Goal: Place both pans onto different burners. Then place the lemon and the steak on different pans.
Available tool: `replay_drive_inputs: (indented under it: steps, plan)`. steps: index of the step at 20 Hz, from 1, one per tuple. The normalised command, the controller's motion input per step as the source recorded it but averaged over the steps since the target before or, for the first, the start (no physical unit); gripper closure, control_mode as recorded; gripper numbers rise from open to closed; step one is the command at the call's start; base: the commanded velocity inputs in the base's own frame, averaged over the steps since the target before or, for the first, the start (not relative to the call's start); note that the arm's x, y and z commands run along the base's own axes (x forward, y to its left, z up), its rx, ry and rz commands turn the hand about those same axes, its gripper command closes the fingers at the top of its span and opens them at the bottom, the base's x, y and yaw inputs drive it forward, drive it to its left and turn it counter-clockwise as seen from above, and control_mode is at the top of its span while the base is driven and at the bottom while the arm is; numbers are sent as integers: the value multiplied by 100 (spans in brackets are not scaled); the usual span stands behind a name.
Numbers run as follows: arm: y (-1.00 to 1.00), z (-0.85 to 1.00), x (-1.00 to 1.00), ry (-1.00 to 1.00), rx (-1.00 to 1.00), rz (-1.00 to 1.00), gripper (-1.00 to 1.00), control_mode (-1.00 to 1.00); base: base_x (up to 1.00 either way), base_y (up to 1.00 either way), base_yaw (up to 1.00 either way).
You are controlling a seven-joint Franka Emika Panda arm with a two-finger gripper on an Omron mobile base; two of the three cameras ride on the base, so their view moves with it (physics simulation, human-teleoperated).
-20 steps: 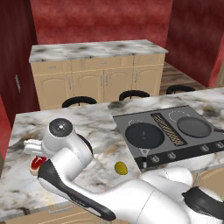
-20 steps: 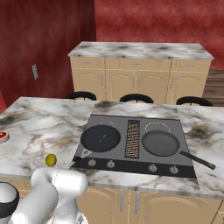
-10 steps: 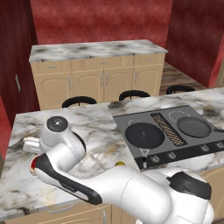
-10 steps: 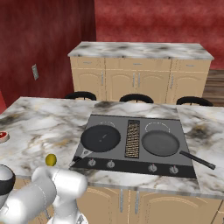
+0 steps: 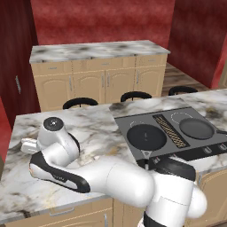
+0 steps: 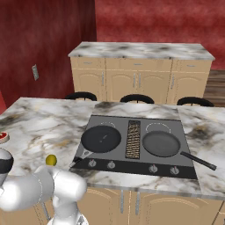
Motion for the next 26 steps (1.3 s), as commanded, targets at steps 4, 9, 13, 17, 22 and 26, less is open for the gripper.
replay_drive_inputs:
  steps: [4, 9, 13, 17, 22, 26]
  plan:
    - [28, -13, 14, 1, 0, -1, -100, -100, 0, 0, 0]
    - [14, -20, 4, 1, 0, -3, -100, -100, 0, 0, 0]
    - [5, -23, 1, 1, 0, -3, -100, -100, 0, 0, 0]
    - [0, -18, 4, 1, 0, -3, -100, -100, 0, 0, 0]
    - [2, -20, 12, 3, 0, -3, -100, -100, 0, 0, 0]
    - [9, -23, 16, 4, 0, -3, -100, -100, 0, 0, 0]
